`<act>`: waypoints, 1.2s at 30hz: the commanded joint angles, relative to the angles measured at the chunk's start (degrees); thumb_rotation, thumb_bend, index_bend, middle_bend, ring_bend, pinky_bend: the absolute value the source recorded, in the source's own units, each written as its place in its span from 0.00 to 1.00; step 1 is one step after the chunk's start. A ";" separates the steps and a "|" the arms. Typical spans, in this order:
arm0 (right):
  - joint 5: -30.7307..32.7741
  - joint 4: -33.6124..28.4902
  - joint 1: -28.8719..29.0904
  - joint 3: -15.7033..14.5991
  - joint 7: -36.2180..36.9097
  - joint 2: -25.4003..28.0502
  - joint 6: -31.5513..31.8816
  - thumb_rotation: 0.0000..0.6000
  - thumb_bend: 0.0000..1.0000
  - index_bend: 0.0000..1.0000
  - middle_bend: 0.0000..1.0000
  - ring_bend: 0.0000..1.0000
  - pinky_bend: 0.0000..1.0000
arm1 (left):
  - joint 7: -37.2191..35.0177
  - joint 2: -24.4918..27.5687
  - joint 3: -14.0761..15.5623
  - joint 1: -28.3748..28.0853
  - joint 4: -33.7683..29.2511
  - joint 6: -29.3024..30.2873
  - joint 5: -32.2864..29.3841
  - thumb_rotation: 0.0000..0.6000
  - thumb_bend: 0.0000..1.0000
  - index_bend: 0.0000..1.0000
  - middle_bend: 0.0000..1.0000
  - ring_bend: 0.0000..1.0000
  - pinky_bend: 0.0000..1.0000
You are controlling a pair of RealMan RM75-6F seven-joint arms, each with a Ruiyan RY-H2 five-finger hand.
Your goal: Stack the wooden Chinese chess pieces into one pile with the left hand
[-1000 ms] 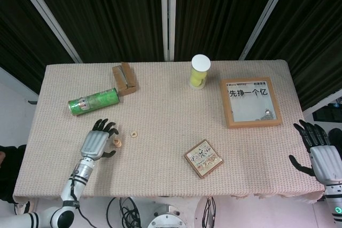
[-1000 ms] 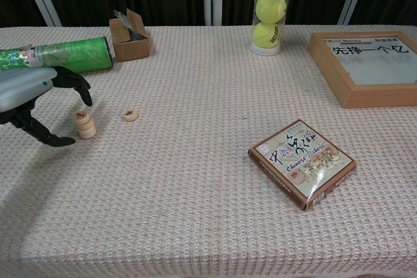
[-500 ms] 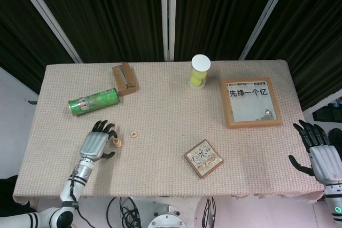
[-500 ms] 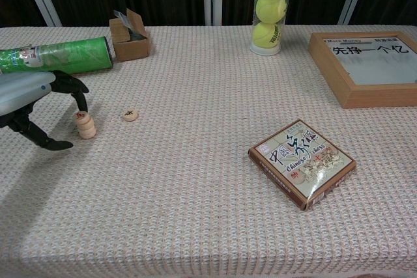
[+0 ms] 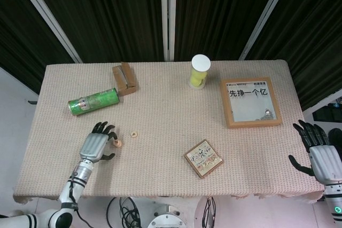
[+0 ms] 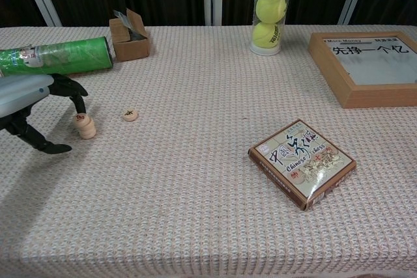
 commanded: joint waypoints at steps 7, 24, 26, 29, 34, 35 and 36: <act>0.06 -0.04 -0.06 0.03 0.07 0.05 0.12 1.00 0.25 0.00 0.00 0.00 0.00 | -0.23 -0.25 -0.27 -0.18 0.59 0.05 0.11 1.00 0.16 0.33 0.14 0.00 0.00; 0.02 0.10 -0.05 0.04 0.28 -0.03 0.16 1.00 0.25 0.00 0.00 0.00 0.00 | 6.34 -6.03 -5.33 -4.61 0.66 -0.40 -4.46 1.00 0.18 0.31 0.14 0.00 0.00; 0.10 0.25 -0.01 0.06 0.37 -0.07 0.05 1.00 0.25 0.00 0.00 0.00 0.00 | 8.13 -7.77 -6.43 -5.16 0.98 0.09 -7.36 1.00 0.18 0.31 0.15 0.00 0.00; 0.18 0.43 0.19 0.00 0.48 -0.16 -0.46 1.00 0.25 0.00 0.00 0.00 0.00 | 11.31 -10.24 -7.50 -6.26 1.07 0.62 -11.20 1.00 0.18 0.31 0.15 0.00 0.00; 0.08 0.41 0.07 0.04 1.01 0.02 -0.06 1.00 0.25 0.00 0.00 0.00 0.00 | 16.77 -12.69 -8.95 -8.14 1.40 2.37 -16.13 1.00 0.18 0.32 0.15 0.00 0.00; 0.12 0.46 0.02 0.07 1.17 0.06 0.04 1.00 0.25 0.00 0.00 0.00 0.00 | 17.20 -12.85 -9.13 -8.30 1.22 2.68 -16.69 1.00 0.18 0.33 0.15 0.00 0.00; 0.18 0.49 0.00 0.09 1.32 0.10 0.05 1.00 0.25 0.00 0.00 0.00 0.00 | 17.58 -12.96 -9.25 -8.45 1.05 2.98 -17.08 1.00 0.18 0.34 0.15 0.00 0.00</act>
